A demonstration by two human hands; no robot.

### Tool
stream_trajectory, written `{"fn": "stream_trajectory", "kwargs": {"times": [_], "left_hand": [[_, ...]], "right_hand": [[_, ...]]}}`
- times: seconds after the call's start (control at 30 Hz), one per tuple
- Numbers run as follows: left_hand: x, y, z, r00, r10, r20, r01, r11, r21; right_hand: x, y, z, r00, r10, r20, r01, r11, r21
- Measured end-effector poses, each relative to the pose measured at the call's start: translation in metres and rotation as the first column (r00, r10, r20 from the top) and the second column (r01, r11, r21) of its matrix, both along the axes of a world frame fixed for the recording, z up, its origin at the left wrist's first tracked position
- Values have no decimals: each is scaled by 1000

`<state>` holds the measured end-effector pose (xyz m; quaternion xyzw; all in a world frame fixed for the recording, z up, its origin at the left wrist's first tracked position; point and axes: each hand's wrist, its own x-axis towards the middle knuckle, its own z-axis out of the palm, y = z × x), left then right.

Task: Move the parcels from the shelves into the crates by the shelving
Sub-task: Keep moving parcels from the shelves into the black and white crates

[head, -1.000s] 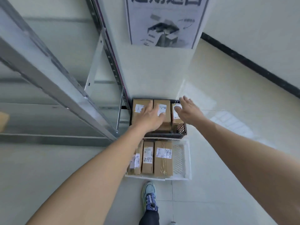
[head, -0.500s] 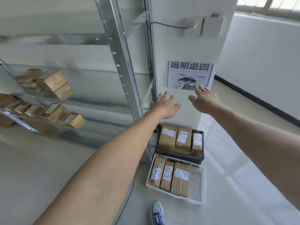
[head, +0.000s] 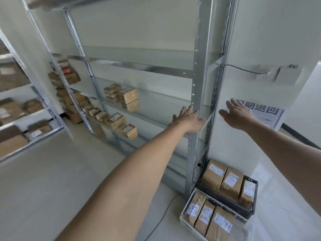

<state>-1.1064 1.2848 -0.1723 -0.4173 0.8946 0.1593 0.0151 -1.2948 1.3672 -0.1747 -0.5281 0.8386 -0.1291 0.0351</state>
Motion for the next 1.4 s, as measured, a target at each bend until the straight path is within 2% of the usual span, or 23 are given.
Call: {"fn": "stream_trajectory", "kwargs": {"times": [0.13,0.4,0.77,1.07,1.4], "left_hand": [[76,-30,10,995,93,-41,-93,996,1],[204,-90,14,972,234,-26,-234,972,14],[359,-174,21,920,390,-29,-390,921,1],[404,-233,8,882,471,-27,-468,881,70],[402,-338,8,841,541,-6,-541,841,28]], "right_hand": [[67,-48,10,991,131,-25,-132,991,-18],[186,-129,19,965,248,-80,-249,969,2],[336,-245,18,907,417,-58,-417,909,18],[381,-326,0,878,479,0,-478,876,67],[377,-452,-8,817,575,46,-576,817,19]]}}
